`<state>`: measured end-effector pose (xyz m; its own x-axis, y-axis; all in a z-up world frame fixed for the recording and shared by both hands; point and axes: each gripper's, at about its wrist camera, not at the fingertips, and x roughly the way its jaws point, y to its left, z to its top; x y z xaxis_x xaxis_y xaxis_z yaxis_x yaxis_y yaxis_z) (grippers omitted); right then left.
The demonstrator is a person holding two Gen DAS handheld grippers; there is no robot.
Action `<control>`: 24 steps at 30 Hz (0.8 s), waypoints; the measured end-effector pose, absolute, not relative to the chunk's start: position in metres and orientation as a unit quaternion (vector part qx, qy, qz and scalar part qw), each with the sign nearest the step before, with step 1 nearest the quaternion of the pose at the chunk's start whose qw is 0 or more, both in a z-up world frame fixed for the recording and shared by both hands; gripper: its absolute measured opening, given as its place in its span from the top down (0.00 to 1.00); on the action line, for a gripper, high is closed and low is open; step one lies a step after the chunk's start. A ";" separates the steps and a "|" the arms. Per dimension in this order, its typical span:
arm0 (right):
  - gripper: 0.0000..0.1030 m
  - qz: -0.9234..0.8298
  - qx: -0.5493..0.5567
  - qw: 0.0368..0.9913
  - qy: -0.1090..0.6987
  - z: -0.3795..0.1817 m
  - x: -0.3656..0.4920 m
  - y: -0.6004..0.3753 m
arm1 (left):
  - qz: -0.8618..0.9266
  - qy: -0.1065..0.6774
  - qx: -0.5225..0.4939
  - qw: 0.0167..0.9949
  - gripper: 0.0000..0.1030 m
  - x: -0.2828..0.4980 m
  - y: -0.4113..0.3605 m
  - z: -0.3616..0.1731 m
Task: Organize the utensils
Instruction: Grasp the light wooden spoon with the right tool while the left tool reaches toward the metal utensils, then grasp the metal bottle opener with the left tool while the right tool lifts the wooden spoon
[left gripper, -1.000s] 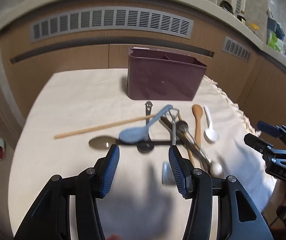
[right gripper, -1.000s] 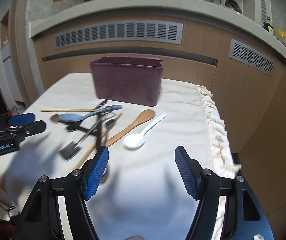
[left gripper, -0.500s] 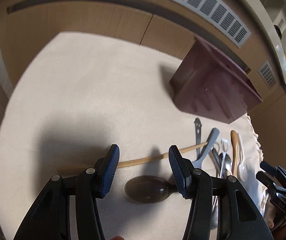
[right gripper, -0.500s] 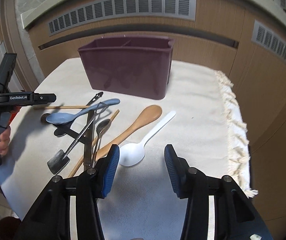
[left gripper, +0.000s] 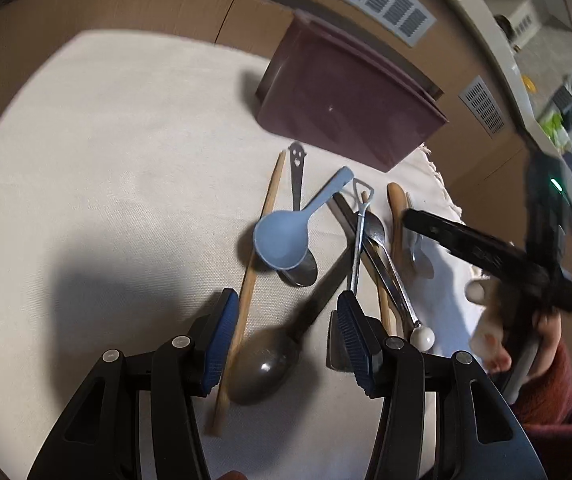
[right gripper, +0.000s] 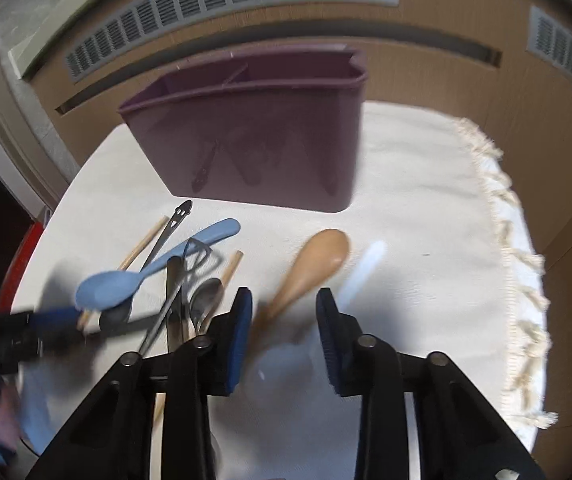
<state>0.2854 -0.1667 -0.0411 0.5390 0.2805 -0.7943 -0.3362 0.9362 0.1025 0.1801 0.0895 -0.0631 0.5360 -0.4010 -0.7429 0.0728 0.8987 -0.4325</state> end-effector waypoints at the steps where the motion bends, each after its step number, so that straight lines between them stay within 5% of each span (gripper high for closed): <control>1: 0.72 0.168 -0.024 0.871 0.460 -0.045 0.293 -0.163 | -0.127 0.449 -0.166 0.869 0.49 0.176 0.089 -0.059; 13: 0.71 0.098 -0.082 0.886 0.446 -0.056 0.339 -0.127 | -0.070 0.410 -0.072 0.907 0.49 0.182 0.096 -0.045; 24: 0.73 0.155 -0.070 0.925 0.341 -0.001 0.274 -0.183 | -0.139 0.421 -0.067 0.894 0.50 0.225 0.017 -0.036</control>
